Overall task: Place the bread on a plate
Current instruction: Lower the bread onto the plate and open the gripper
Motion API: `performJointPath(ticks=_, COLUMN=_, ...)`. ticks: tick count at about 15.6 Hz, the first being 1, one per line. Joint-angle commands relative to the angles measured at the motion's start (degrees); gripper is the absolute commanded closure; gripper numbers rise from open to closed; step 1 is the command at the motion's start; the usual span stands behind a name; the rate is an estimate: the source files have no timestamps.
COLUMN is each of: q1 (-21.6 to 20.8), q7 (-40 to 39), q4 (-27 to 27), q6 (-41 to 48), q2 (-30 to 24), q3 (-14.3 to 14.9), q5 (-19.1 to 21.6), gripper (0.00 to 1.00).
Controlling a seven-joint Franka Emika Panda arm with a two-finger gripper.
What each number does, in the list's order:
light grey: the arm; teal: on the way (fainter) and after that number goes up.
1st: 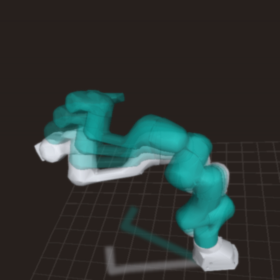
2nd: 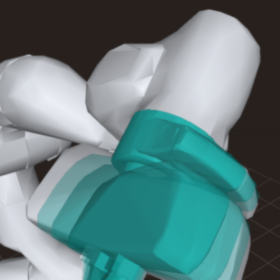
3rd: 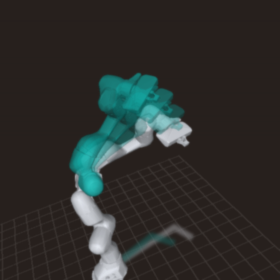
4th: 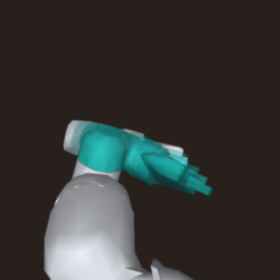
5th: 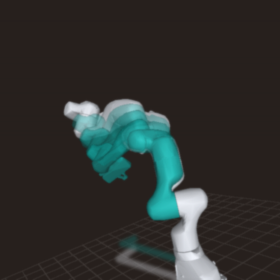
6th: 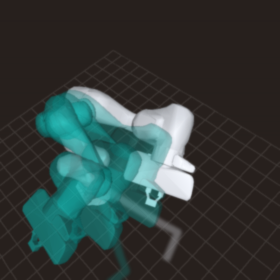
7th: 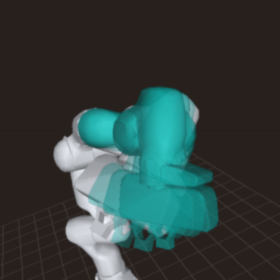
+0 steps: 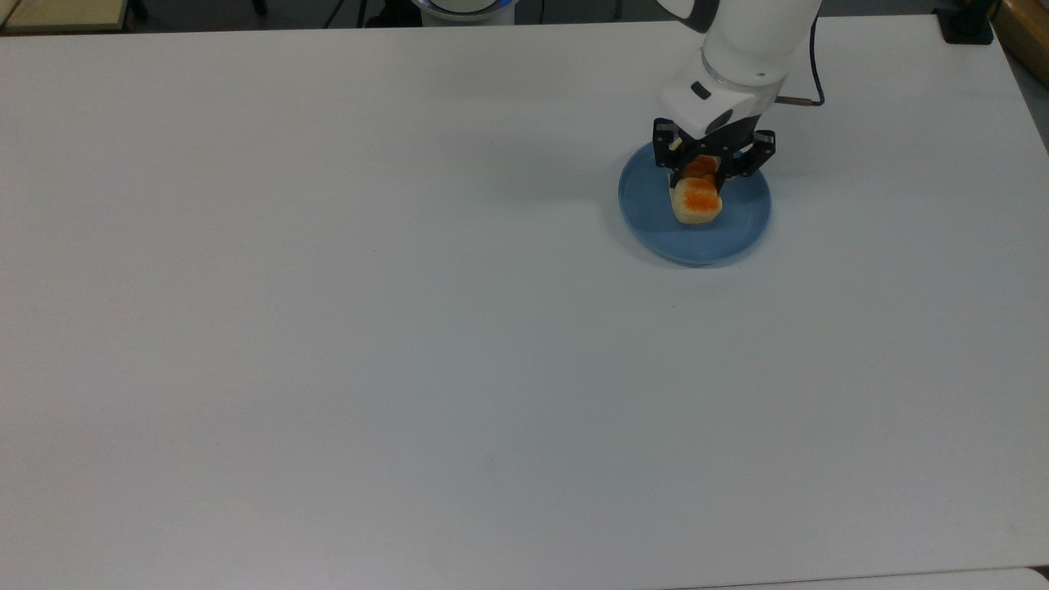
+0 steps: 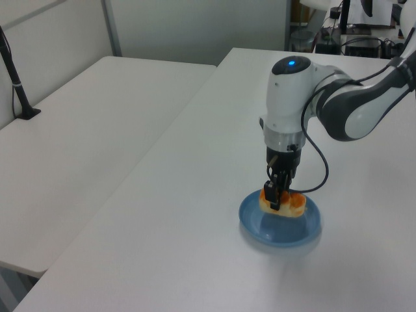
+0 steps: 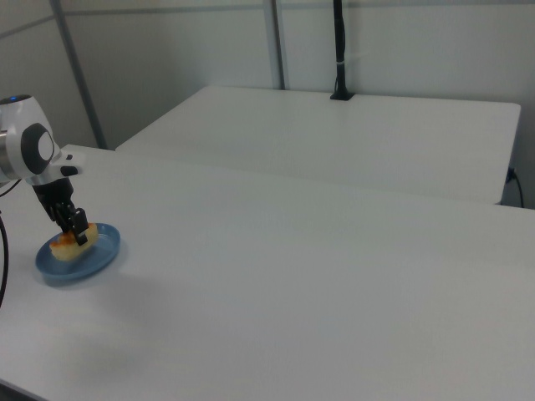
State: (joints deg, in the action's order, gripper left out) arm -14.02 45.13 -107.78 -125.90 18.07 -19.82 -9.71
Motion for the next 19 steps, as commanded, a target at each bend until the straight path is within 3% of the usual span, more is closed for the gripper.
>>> performJointPath(ticks=1, q1=-1.01, q7=3.29, q4=3.54, q6=-0.32, q2=2.84, q3=0.13, q5=-2.59, gripper=0.47)
performJointPath(ticks=5, q1=-1.09, q7=3.91, q4=4.24, q6=-0.40, q2=3.55, q3=0.13, q5=-2.94, gripper=0.45)
performJointPath(ticks=7, q1=-1.18, q7=3.91, q4=4.24, q6=-0.32, q2=3.99, q3=0.13, q5=-3.03, gripper=0.16)
performJointPath(ticks=9, q1=-1.09, q7=3.91, q4=4.24, q6=-0.32, q2=4.07, q3=0.13, q5=-3.03, gripper=0.00)
performJointPath(ticks=14, q1=-0.75, q7=3.82, q4=4.33, q6=0.12, q2=3.64, q3=0.13, q5=-3.03, gripper=0.00)
performJointPath(ticks=17, q1=0.92, q7=3.74, q4=4.33, q6=1.00, q2=0.31, q3=0.22, q5=-2.77, gripper=0.00)
performJointPath(ticks=19, q1=2.94, q7=3.47, q4=4.51, q6=6.16, q2=-2.85, q3=0.31, q5=-2.59, gripper=0.00)
